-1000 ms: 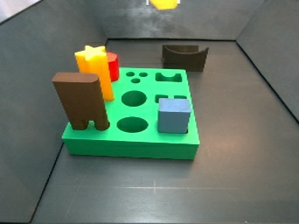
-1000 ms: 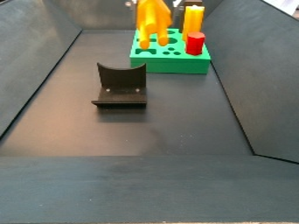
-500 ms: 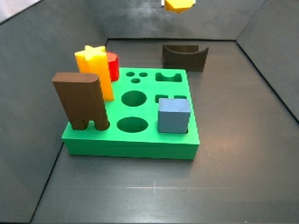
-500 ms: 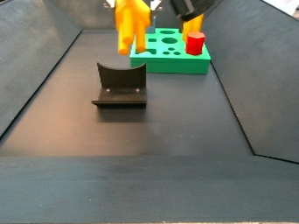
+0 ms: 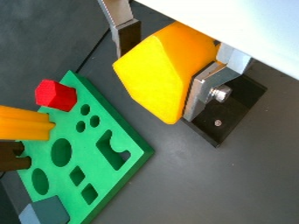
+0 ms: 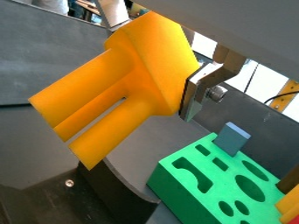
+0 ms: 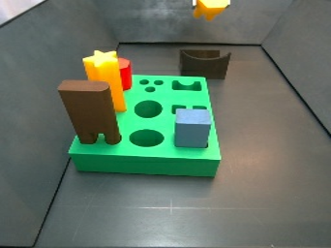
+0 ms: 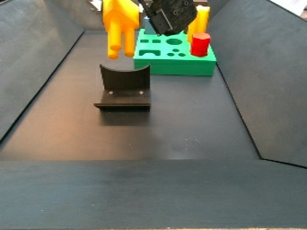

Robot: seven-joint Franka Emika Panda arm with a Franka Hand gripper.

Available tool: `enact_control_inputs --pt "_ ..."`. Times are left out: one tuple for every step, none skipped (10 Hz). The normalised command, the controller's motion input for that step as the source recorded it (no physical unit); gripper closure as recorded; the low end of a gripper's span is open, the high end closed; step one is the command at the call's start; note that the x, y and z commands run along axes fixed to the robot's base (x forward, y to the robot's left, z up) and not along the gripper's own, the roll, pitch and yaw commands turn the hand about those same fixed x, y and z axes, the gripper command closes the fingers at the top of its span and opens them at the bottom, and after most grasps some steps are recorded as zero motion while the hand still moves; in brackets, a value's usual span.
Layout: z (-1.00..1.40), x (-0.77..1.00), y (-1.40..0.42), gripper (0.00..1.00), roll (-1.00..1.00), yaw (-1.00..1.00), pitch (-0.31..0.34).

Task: Pick up the 3 prong object. Move up. Place the 3 prong object on the fixture. Regrasp the 3 prong object. Move to above the board. Insert the 3 prong object.
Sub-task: Place the 3 prong object on the fixture.

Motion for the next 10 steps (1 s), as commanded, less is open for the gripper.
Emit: enact_control_inputs --pt "-1.0 0.11 0.13 1.0 -1.0 -0.07 0.227" --pt "-1.0 0.13 0.14 1.0 -0.92 -0.16 0.242" --pt "-1.0 0.14 0.14 1.0 -0.76 -0.19 0.215" --pt "-1.0 0.15 0.14 1.0 -0.59 -0.21 0.164" --pt "-1.0 0.16 0.14 1.0 -0.35 -0.23 0.098" --pt "-1.0 0.17 0.13 1.0 -0.24 -0.22 0.056" --pt "-0.9 0.16 0.12 1.0 -0.18 -0.2 0.017" --pt "-0.67 0.13 0.1 1.0 -0.15 -0.18 -0.004" --pt "-0.47 0.11 0.1 1.0 -0.12 -0.16 -0.029" --pt "-0.38 0.1 0.12 1.0 -0.09 -0.14 -0.046"
